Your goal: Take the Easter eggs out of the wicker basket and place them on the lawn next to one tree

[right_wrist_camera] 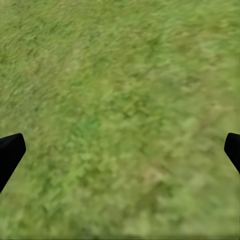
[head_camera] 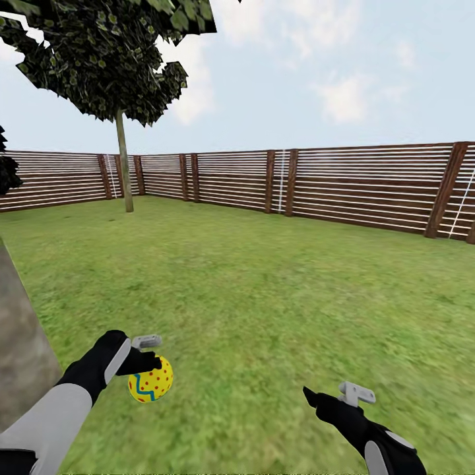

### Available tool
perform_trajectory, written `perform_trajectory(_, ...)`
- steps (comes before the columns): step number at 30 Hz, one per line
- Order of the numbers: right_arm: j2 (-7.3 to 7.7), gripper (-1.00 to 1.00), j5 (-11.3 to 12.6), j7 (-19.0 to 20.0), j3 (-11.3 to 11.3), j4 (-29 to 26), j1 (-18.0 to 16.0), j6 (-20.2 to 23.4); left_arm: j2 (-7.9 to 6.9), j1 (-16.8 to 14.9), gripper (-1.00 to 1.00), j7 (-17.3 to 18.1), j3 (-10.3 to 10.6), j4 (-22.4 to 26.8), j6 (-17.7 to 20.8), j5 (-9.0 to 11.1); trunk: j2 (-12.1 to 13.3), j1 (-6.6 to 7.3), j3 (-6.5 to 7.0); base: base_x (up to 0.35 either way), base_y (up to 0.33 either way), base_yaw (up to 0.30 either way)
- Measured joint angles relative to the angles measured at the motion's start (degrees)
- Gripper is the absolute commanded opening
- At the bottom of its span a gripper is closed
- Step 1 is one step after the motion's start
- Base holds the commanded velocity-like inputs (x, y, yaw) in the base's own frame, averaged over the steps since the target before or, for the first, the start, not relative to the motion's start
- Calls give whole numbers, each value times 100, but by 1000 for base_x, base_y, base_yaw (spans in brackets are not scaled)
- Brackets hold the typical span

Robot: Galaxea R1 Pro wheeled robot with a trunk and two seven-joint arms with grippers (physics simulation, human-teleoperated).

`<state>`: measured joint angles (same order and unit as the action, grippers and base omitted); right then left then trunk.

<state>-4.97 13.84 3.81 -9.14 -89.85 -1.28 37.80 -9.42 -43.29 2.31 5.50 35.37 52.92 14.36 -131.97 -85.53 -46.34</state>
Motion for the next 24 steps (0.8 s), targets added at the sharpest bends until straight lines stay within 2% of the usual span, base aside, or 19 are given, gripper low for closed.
perform_trajectory(24, -6, 100, -3, -7, 9, 0, 0, 1, 9, 0, -100, -28, 0, 6, -9, 4, -963, -527, -431, 0, 0, 0)
